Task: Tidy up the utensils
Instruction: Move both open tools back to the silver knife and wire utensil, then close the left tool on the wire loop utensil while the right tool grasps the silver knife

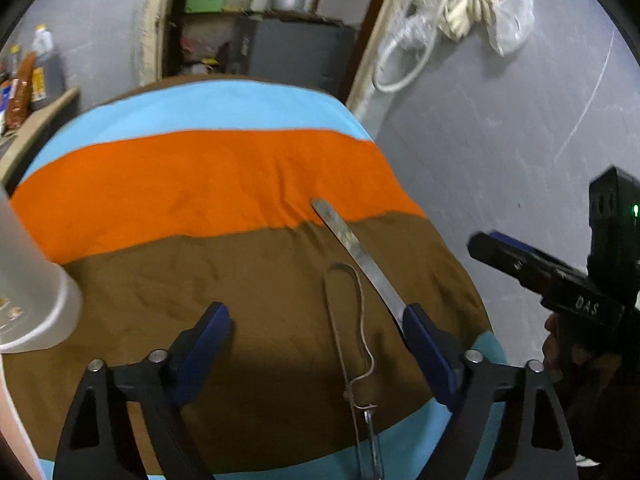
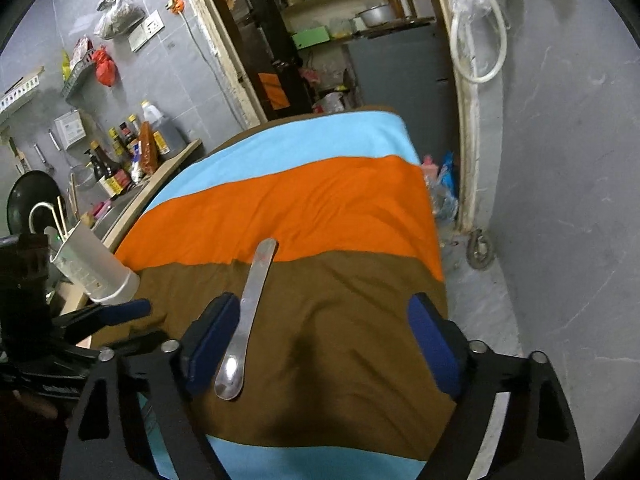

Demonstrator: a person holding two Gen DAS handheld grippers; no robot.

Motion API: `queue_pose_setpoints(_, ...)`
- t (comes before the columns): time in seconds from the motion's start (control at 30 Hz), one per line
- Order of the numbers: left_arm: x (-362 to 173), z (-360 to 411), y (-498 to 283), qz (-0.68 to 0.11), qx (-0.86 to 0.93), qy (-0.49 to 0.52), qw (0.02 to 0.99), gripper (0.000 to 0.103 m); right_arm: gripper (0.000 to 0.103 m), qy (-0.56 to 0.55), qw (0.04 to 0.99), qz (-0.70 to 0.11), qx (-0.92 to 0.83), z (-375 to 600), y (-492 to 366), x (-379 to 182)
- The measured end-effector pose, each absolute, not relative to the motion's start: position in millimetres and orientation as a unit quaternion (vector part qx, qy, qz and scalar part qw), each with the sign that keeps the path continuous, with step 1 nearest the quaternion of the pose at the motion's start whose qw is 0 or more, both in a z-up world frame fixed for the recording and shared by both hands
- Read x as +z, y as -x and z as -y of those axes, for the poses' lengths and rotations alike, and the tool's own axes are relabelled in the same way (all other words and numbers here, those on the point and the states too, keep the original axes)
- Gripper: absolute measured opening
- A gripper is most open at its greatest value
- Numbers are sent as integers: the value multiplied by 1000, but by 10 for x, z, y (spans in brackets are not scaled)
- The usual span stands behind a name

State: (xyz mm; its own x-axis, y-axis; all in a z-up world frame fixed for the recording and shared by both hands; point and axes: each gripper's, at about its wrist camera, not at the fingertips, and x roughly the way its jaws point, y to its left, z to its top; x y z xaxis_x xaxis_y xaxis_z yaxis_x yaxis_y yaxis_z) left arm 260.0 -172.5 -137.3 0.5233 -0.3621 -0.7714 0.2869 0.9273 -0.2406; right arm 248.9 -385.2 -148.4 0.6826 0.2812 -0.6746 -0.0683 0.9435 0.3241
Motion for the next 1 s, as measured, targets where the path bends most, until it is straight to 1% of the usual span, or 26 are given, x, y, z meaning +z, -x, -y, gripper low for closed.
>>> queue_pose_setpoints(0.03, -1397, 1768, -2610, -459, -190, 38, 867, 78, 72, -139, 905, -388, 101, 3840, -2510, -1506)
queue_pose_setpoints(0.1, -1467, 1812, -2627, -475, -192, 33, 858, 68, 66, -139, 902, -393, 107, 3838, -2541, -1547)
queue_pose_setpoints(0.2, -1536, 1834, -2681, -493, -186, 25, 849, 64, 65, -140, 900, -399, 107, 3827, -2580, -1599)
queue_pose_setpoints(0.33, -1541, 1837, -2740, -496, -172, 14, 851, 58, 61, -138, 896, -406, 114, 3824, -2631, -1637)
queue_pose_setpoints(0.4, -1536, 1840, -2755, -494, -163, 6, 854, 49, 60, -137, 894, -410, 120, 3813, -2659, -1645)
queue_pose_setpoints(0.43, -1533, 1839, -2763, -494, -158, 2, 855, 47, 59, -136, 892, -413, 124, 3796, -2681, -1655)
queue_pose_setpoints(0.5, -1518, 1806, -2788, -493, -149, 1, 857, 38, 55, -135, 889, -418, 133, 3758, -2726, -1672)
queue_pose_setpoints(0.53, -1517, 1795, -2794, -494, -148, 3, 857, 36, 54, -135, 887, -420, 137, 3746, -2748, -1678)
queue_pose_setpoints(0.6, -1508, 1720, -2835, -496, -143, 13, 856, 26, 54, -134, 883, -424, 148, 3706, -2797, -1701)
queue_pose_setpoints(0.63, -1507, 1690, -2871, -498, -140, 20, 856, 25, 54, -133, 880, -429, 158, 3664, -2846, -1716)
queue_pose_setpoints(0.7, -1502, 1607, -2903, -501, -140, 39, 853, 24, 50, -129, 873, -438, 171, 3606, -2929, -1748)
queue_pose_setpoints(0.83, -1536, 1513, -2930, -504, -141, 64, 850, 23, 49, -116, 868, -446, 185, 3511, -3134, -1781)
queue_pose_setpoints(0.93, -1562, 1479, -2948, -507, -144, 94, 845, 22, 45, -102, 857, -461, 206, 3424, -3305, -1819)
queue_pose_setpoints(1.0, -1574, 1468, -2955, -508, -147, 111, 841, 22, 44, -91, 852, -467, 217, 3362, -3359, -1844)
